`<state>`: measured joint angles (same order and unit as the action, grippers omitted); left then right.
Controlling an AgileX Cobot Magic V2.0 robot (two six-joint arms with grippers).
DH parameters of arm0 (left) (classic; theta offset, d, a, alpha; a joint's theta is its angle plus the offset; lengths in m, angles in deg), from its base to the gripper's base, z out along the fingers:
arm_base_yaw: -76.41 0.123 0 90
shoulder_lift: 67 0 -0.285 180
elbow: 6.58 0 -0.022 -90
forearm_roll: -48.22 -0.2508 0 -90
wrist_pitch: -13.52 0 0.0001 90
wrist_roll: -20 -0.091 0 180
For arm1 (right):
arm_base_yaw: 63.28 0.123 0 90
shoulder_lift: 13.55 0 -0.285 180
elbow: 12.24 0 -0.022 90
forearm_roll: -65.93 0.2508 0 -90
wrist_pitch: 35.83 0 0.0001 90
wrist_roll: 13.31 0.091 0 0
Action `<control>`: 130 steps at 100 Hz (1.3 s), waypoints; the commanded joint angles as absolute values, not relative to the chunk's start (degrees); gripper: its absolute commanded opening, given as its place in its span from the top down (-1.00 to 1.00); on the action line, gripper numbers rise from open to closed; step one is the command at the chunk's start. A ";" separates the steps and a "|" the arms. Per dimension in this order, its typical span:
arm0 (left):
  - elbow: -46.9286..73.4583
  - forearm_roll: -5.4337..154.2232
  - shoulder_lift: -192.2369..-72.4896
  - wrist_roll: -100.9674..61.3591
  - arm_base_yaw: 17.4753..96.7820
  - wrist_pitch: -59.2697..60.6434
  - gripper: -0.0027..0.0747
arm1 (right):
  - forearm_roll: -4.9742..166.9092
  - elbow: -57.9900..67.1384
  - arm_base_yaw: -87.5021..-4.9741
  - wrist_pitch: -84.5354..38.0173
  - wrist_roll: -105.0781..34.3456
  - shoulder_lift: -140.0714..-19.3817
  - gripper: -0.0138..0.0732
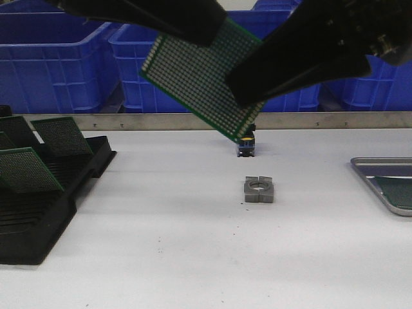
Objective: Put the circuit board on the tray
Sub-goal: 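Grasp the second board with the right gripper and release the left gripper, then lower the second board onto the first in the tray and open the right gripper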
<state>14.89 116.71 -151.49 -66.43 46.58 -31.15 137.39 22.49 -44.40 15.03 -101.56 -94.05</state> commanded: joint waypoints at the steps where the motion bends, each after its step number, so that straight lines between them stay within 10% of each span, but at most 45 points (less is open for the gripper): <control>1: 13.05 120.21 -150.24 -65.96 46.15 -29.69 -0.56 | 135.26 21.00 -44.62 12.36 -90.68 -92.65 0.84; 25: 13.05 120.21 -150.24 -65.96 46.15 -29.70 -0.56 | 123.32 21.00 -49.51 3.22 -71.22 -92.71 0.84; 103: 13.05 120.21 -150.24 -65.96 46.15 -29.70 -0.54 | 122.73 21.00 -76.55 -13.53 -69.90 -108.32 0.80; 130: 13.05 120.21 -150.24 -65.96 46.15 -29.70 -0.54 | 122.73 20.75 -76.55 -14.78 -70.02 -107.72 -0.81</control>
<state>14.89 116.81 -151.49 -66.43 46.58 -29.94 121.44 22.37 -76.19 -13.27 -69.69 -110.04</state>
